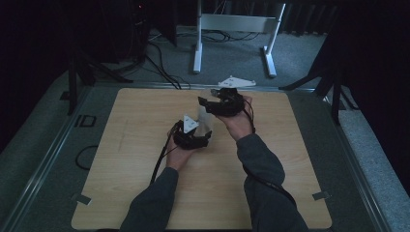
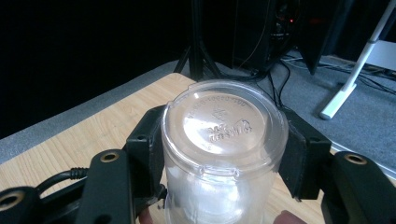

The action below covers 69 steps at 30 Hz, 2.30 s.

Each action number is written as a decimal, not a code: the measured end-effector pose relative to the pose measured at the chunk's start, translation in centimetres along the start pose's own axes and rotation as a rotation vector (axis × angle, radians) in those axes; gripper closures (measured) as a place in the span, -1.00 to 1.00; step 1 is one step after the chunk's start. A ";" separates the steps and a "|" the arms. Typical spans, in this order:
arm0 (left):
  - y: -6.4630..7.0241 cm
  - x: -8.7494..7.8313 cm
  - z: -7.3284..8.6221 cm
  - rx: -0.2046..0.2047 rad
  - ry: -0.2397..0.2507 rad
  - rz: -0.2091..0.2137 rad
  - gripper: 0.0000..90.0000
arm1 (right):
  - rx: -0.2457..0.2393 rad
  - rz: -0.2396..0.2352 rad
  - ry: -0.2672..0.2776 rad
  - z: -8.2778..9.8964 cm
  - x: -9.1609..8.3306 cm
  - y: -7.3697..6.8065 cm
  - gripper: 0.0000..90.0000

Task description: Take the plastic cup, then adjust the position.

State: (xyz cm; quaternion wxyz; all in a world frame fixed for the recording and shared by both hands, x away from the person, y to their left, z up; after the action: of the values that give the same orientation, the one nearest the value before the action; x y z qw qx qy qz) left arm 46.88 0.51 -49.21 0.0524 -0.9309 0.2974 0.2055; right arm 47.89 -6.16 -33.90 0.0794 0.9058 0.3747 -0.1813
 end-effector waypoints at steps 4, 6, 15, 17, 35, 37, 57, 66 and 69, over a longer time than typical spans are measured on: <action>0.0 0.0 0.0 -0.001 0.001 0.002 -0.52 | -0.002 0.002 0.007 -0.4 -0.3 0.0 -0.09; 0.0 -0.1 0.0 -0.005 0.005 0.001 -0.52 | -0.002 0.008 0.015 -0.7 -0.7 0.1 -0.09; -0.1 -0.6 -0.4 -0.026 0.030 0.004 -0.51 | 0.007 0.018 0.038 -1.3 -1.6 0.5 -0.09; -0.1 -0.7 -0.5 -0.028 0.034 0.003 -0.51 | 0.010 0.019 0.045 -1.4 -1.8 0.6 -0.09; -0.3 -2.7 -1.1 -0.012 0.061 -0.001 -0.51 | 0.038 0.082 0.073 -1.2 -5.2 3.6 -0.09; -0.2 -3.0 -1.2 -0.006 0.064 0.001 -0.49 | 0.038 0.096 0.064 -0.7 -5.6 4.1 -0.09; 2.3 -4.8 -1.5 0.038 0.100 0.037 -0.47 | 0.079 0.146 0.019 3.2 -7.0 6.5 -0.09; 4.3 -4.8 -1.7 0.062 0.111 0.088 -0.46 | 0.101 0.166 -0.012 5.6 -7.7 7.3 -0.09; 4.8 -4.7 -1.7 0.069 0.109 0.100 -0.46 | 0.105 0.170 -0.019 6.1 -7.9 7.5 -0.09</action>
State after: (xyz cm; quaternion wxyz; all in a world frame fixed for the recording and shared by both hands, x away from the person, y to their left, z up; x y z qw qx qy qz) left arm 41.21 -1.32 -45.63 0.0581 -0.9223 0.3528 0.1467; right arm 46.42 -18.28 -36.39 0.0504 0.9355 0.2855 -0.2018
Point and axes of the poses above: each handheld gripper's, and its own axes: x roughly forward along the jaws, z roughly out of its underside, y roughly to its right, the point moved 8 cm from there along x, roughly forward along the jaws, and after that the axes turned 2 degrees about -x, right-handed, at the moved point
